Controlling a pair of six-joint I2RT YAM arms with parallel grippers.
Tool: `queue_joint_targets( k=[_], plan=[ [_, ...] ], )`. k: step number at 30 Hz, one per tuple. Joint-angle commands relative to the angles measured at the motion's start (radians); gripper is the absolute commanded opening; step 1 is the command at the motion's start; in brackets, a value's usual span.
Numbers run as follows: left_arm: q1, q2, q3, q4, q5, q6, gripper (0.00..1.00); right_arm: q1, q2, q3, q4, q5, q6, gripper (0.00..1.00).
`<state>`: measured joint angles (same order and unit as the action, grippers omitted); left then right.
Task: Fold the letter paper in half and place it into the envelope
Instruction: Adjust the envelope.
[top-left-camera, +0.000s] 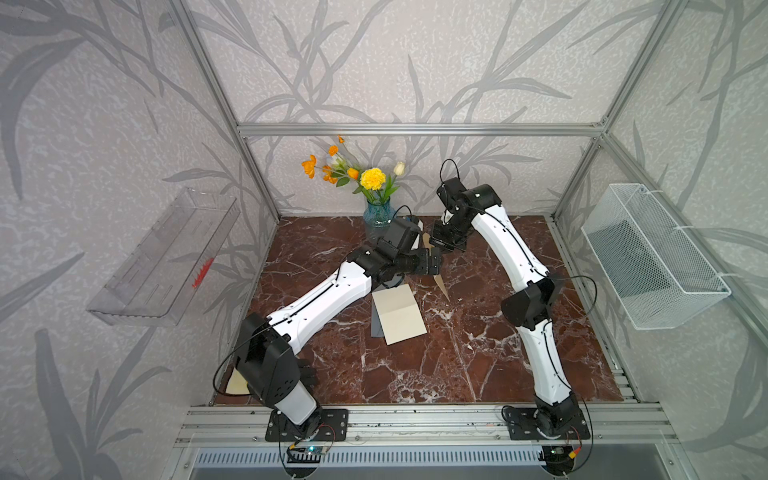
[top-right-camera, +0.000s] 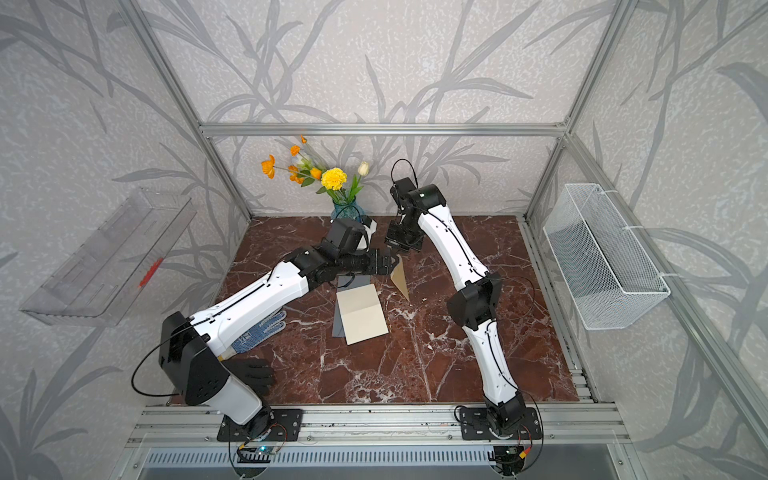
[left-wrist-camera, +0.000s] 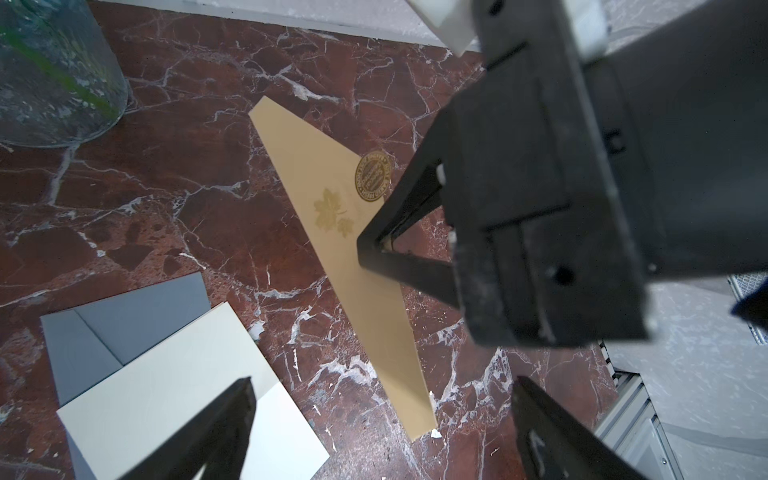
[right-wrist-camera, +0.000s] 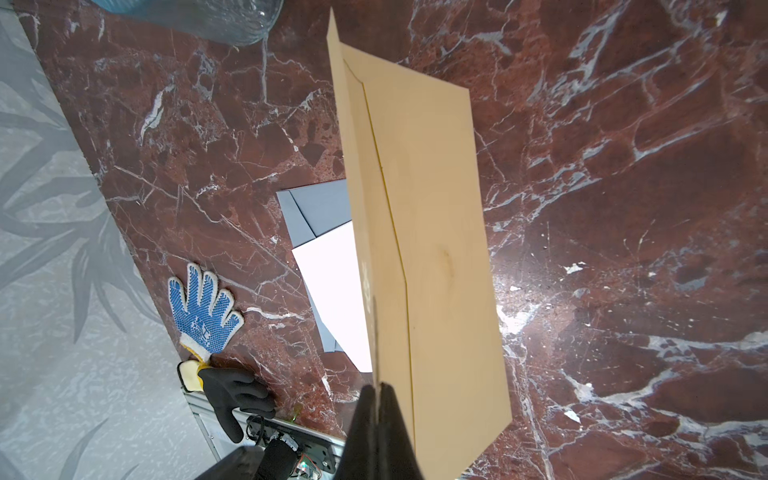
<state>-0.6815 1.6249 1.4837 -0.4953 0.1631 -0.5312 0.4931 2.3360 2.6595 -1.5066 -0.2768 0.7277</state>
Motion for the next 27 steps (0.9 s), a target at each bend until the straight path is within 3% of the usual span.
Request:
queue_joint_targets(
  k=[1,12,15,25,27],
  plan=[
    [-0.016,0.030,0.026,-0.064,0.017,0.024,0.90,0.002,0.006,0.033,-0.029,0.021,-0.019,0.00],
    [-0.053,0.112,0.096,-0.117,-0.007,0.045,0.70,0.004,0.000,0.039,-0.039,0.019,-0.031,0.00],
    [-0.056,0.114,0.103,-0.115,-0.025,0.044,0.51,0.004,-0.004,0.039,-0.044,0.021,-0.036,0.00],
    [-0.056,0.124,0.118,-0.129,-0.029,0.055,0.15,0.009,-0.015,0.039,-0.031,0.002,-0.031,0.00],
    [-0.055,0.122,0.118,-0.129,-0.029,0.055,0.13,0.009,-0.018,0.039,-0.031,-0.002,-0.031,0.00]
  ],
)
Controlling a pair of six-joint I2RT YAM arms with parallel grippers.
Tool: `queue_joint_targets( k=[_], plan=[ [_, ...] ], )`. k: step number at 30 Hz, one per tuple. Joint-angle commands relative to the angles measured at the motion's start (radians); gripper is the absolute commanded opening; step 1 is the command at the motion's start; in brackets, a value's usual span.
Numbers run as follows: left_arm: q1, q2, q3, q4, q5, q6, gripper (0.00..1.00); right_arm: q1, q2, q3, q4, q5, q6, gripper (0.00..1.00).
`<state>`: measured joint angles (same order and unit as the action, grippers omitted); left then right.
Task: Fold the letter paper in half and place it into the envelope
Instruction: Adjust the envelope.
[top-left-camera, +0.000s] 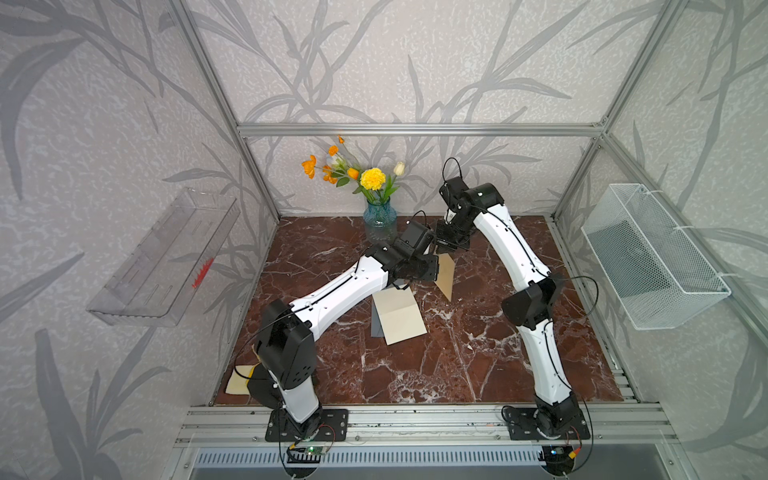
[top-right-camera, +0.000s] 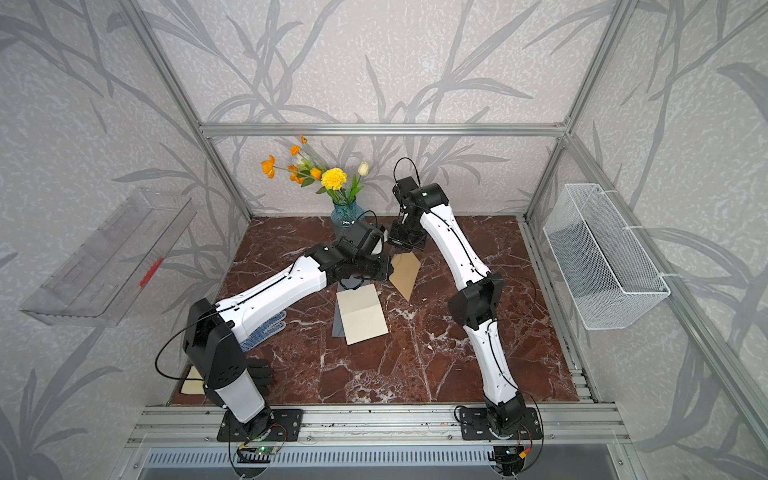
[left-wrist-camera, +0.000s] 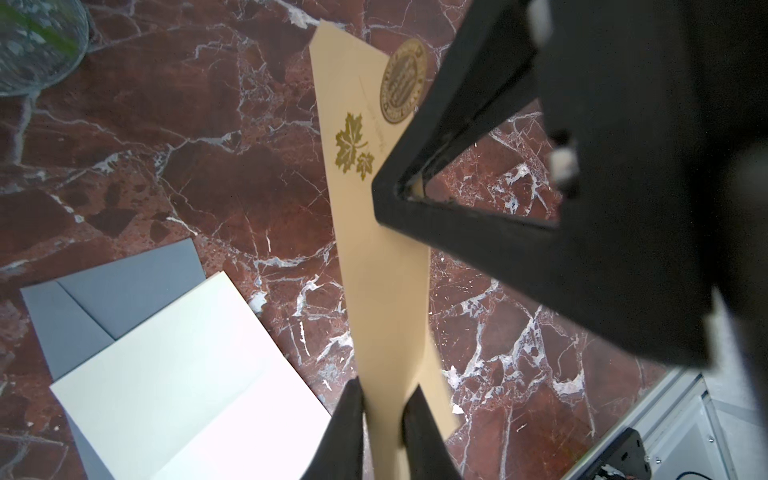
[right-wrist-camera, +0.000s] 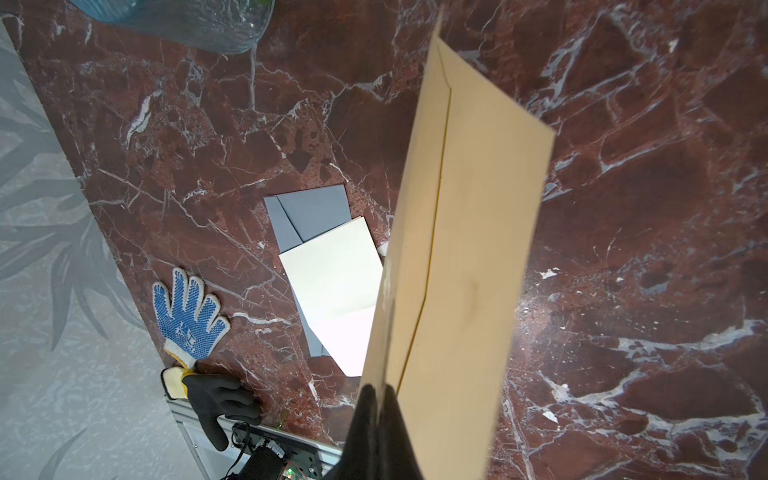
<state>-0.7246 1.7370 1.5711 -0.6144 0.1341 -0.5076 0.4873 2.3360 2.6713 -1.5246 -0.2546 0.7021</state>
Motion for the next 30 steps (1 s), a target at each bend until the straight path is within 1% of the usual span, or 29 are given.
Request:
queue_joint_targets(
  k=[1,4,5,6,7,8,10,11,12,13,16,19,22,24,25,27,30],
  plan=[
    [-0.012,0.010,0.030,-0.010,0.001,0.032,0.09,0.015,-0.021,0.028,-0.011,-0.026,-0.004,0.00],
    [-0.012,0.010,0.032,-0.011,0.004,0.034,0.02,0.014,-0.028,0.031,-0.004,-0.036,-0.001,0.00],
    [-0.011,0.008,0.031,-0.012,0.004,0.034,0.00,0.014,-0.027,0.036,-0.003,-0.042,0.001,0.02],
    [-0.010,0.006,0.030,-0.013,0.003,0.034,0.00,0.012,-0.027,0.044,-0.004,-0.047,0.001,0.09],
    [-0.010,0.004,0.027,-0.015,-0.002,0.035,0.00,0.008,-0.027,0.059,-0.011,-0.054,0.000,0.26],
    [-0.009,-0.001,0.024,-0.016,-0.010,0.037,0.00,0.003,-0.030,0.073,-0.022,-0.059,0.000,0.47],
    [-0.001,-0.017,0.009,-0.016,-0.021,0.037,0.00,-0.010,-0.042,0.084,-0.050,-0.058,-0.010,0.78],
    [0.005,-0.028,-0.001,-0.014,-0.027,0.032,0.00,-0.018,-0.056,0.080,-0.067,-0.054,-0.017,0.89],
    [0.011,-0.037,-0.013,-0.013,-0.035,0.026,0.00,-0.025,-0.070,0.066,-0.079,-0.050,-0.024,0.95],
    [0.020,-0.049,-0.029,-0.006,-0.038,0.017,0.00,-0.032,-0.094,0.038,-0.083,-0.046,-0.030,1.00],
    [0.065,-0.096,-0.098,0.040,-0.003,-0.032,0.00,-0.048,-0.192,-0.123,-0.020,-0.066,-0.044,0.99],
    [0.129,-0.157,-0.209,0.149,0.083,-0.118,0.00,-0.064,-0.324,-0.395,0.168,-0.134,-0.022,0.99],
    [0.190,-0.219,-0.321,0.276,0.168,-0.225,0.00,-0.090,-0.477,-0.743,0.455,-0.235,0.068,0.99],
    [0.221,-0.257,-0.382,0.354,0.207,-0.291,0.00,-0.108,-0.576,-0.982,0.686,-0.296,0.159,0.99],
    [0.233,-0.269,-0.408,0.393,0.228,-0.321,0.00,-0.114,-0.604,-1.059,0.770,-0.324,0.195,0.99],
    [0.248,-0.302,-0.463,0.503,0.269,-0.385,0.00,-0.116,-0.623,-1.167,0.891,-0.367,0.239,0.99],
    [0.252,-0.324,-0.508,0.626,0.320,-0.464,0.00,-0.113,-0.618,-1.226,1.002,-0.419,0.274,0.99]
  ],
)
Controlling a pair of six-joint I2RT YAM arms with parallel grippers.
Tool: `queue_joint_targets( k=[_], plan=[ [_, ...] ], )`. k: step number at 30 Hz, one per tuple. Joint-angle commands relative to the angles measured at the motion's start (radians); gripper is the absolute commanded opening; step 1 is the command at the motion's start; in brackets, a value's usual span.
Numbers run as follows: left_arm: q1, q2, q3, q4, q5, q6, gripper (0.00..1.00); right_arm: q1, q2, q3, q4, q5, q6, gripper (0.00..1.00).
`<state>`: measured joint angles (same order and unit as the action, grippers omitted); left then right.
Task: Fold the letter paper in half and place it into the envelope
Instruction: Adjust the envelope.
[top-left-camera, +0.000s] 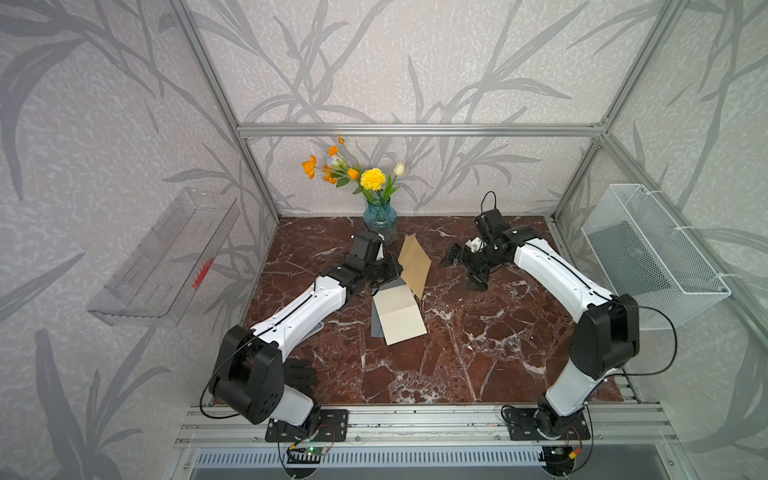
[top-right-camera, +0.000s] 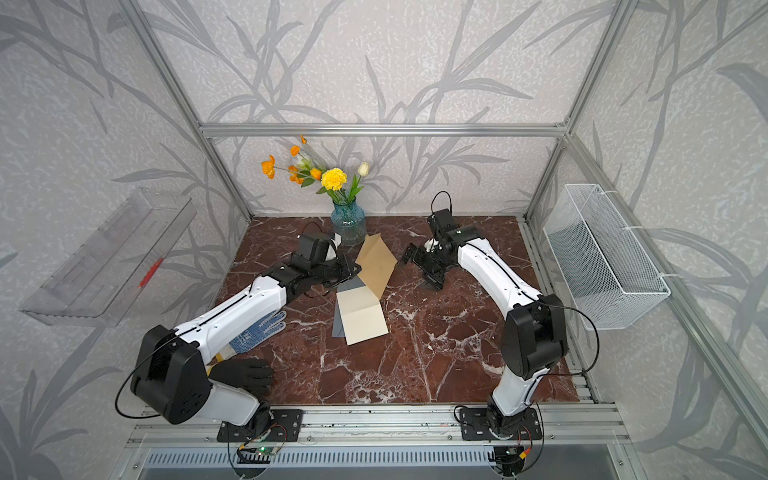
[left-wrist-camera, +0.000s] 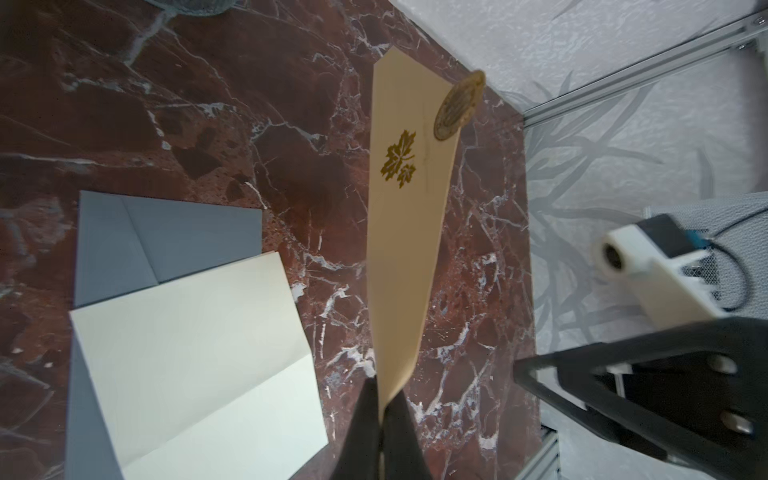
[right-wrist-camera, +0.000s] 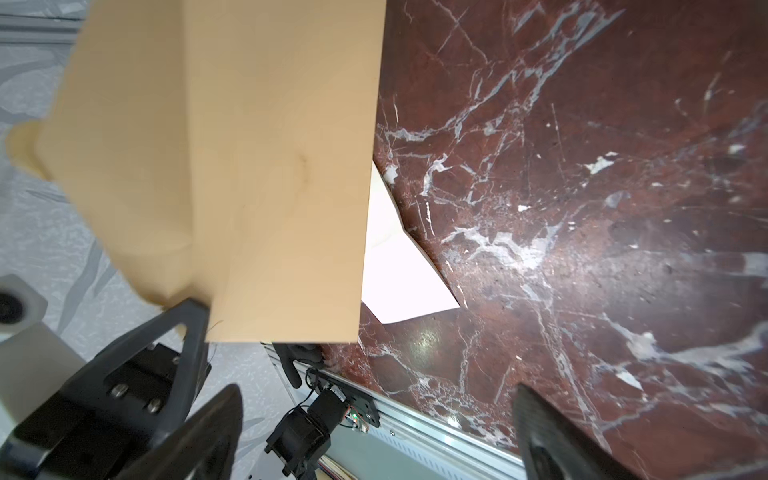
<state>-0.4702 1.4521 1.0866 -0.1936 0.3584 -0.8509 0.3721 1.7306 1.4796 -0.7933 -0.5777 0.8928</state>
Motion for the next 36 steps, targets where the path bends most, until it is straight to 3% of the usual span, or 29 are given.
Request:
queue_joint_targets(
  k=[1,8,10,15,20,21,23,26,31,36],
  plan=[
    [-0.001,-0.041,-0.033,0.232,0.108,-0.141,0.00,0.002,-0.011,-0.044,0.304,-0.101,0.096,0.99],
    [-0.001,-0.078,-0.108,0.368,0.109,-0.248,0.00,-0.001,0.044,-0.037,0.460,-0.121,0.179,1.00],
    [-0.001,-0.082,-0.125,0.401,0.114,-0.272,0.00,-0.001,0.046,-0.046,0.529,-0.125,0.217,0.96],
    [-0.002,-0.104,-0.171,0.455,0.090,-0.319,0.00,-0.001,0.034,-0.049,0.585,-0.123,0.247,0.54],
    [-0.001,-0.121,-0.185,0.448,0.079,-0.323,0.00,-0.001,0.028,-0.015,0.510,-0.134,0.185,0.00],
    [0.002,-0.123,-0.185,0.442,0.077,-0.321,0.04,-0.001,0.032,-0.002,0.483,-0.134,0.167,0.00],
    [0.012,-0.127,-0.187,0.434,0.077,-0.317,0.33,-0.001,0.038,0.028,0.432,-0.146,0.116,0.00],
    [0.032,-0.114,-0.179,0.429,0.115,-0.307,0.62,0.001,0.055,0.077,0.357,-0.173,0.024,0.00],
    [0.068,-0.065,-0.172,0.467,0.203,-0.322,0.62,-0.001,0.047,0.095,0.314,-0.206,-0.062,0.00],
    [0.081,0.013,-0.166,0.571,0.294,-0.375,0.56,-0.001,0.032,0.055,0.396,-0.232,-0.026,0.00]
  ],
)
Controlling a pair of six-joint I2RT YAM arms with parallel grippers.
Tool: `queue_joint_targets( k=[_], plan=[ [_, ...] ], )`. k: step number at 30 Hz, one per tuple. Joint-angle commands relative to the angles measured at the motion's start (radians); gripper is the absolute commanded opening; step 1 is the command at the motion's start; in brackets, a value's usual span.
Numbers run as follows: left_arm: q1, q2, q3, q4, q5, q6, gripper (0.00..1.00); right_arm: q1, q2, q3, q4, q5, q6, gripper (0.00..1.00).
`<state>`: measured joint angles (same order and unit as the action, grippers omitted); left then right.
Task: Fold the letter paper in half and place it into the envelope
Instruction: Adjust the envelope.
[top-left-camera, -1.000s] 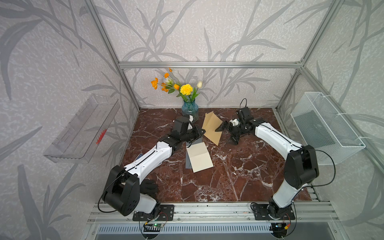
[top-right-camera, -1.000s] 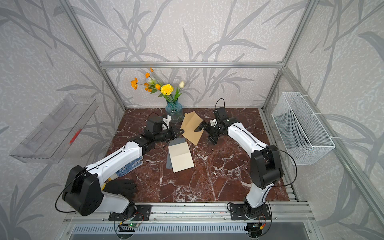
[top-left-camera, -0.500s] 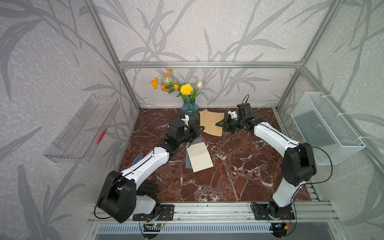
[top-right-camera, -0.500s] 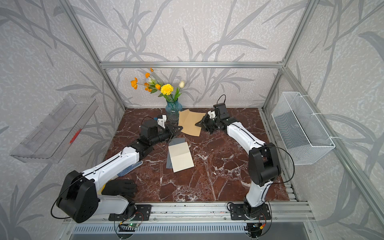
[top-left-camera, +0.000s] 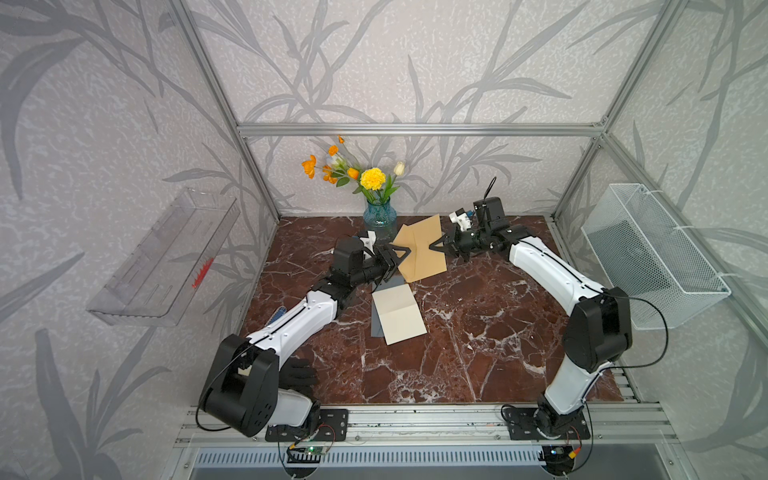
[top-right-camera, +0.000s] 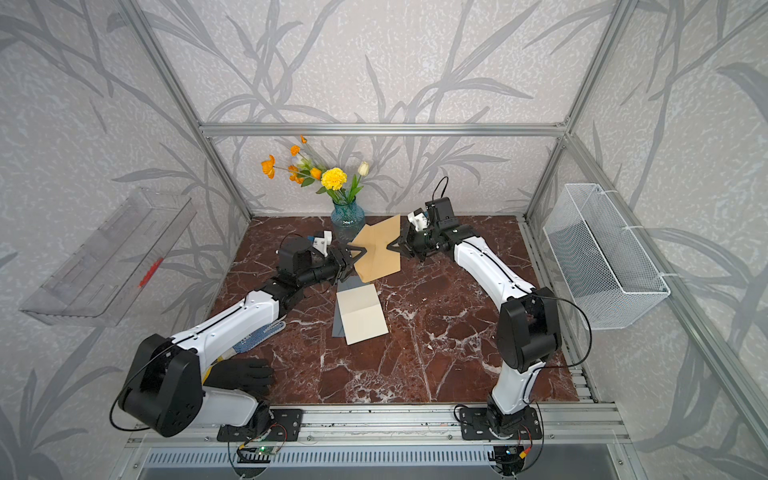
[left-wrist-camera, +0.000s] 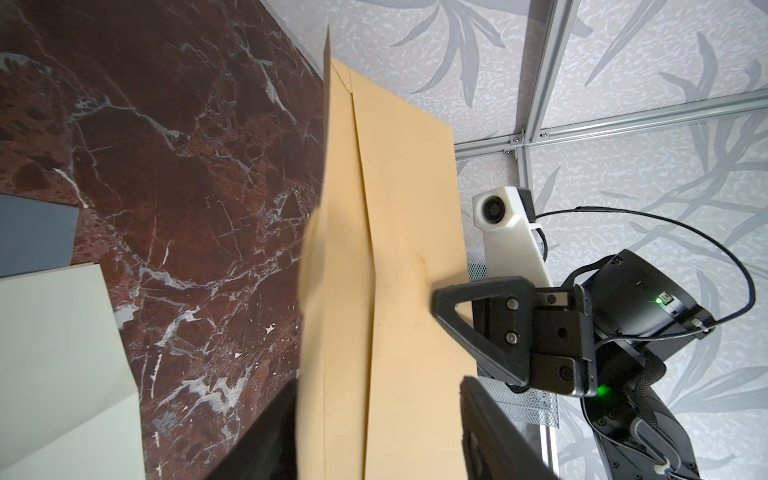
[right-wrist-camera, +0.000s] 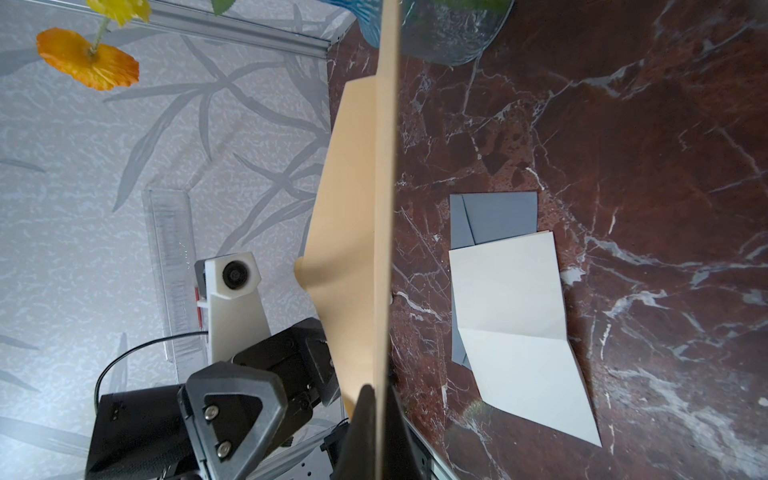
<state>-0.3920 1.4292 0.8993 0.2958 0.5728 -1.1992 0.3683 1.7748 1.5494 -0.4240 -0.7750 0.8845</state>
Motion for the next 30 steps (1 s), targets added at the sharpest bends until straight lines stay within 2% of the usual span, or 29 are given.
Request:
queue_joint_targets(
  k=[1,7,21,23,30],
  plan=[
    [0.003,0.053,0.019,0.120,0.094,-0.047,0.55,0.003,-0.014,-0.025,0.051,-0.041,-0.004,0.00],
    [0.002,0.121,0.010,0.279,0.165,-0.123,0.47,0.000,-0.018,-0.083,0.207,-0.056,0.094,0.00],
    [0.002,0.105,-0.035,0.371,0.225,-0.151,0.23,-0.031,-0.005,-0.169,0.432,-0.057,0.249,0.00],
    [0.005,0.099,-0.043,0.372,0.224,-0.148,0.16,-0.032,-0.005,-0.179,0.449,-0.057,0.260,0.00],
    [0.026,0.071,-0.086,0.390,0.213,-0.158,0.03,-0.032,-0.012,-0.196,0.424,-0.068,0.233,0.00]
  ],
)
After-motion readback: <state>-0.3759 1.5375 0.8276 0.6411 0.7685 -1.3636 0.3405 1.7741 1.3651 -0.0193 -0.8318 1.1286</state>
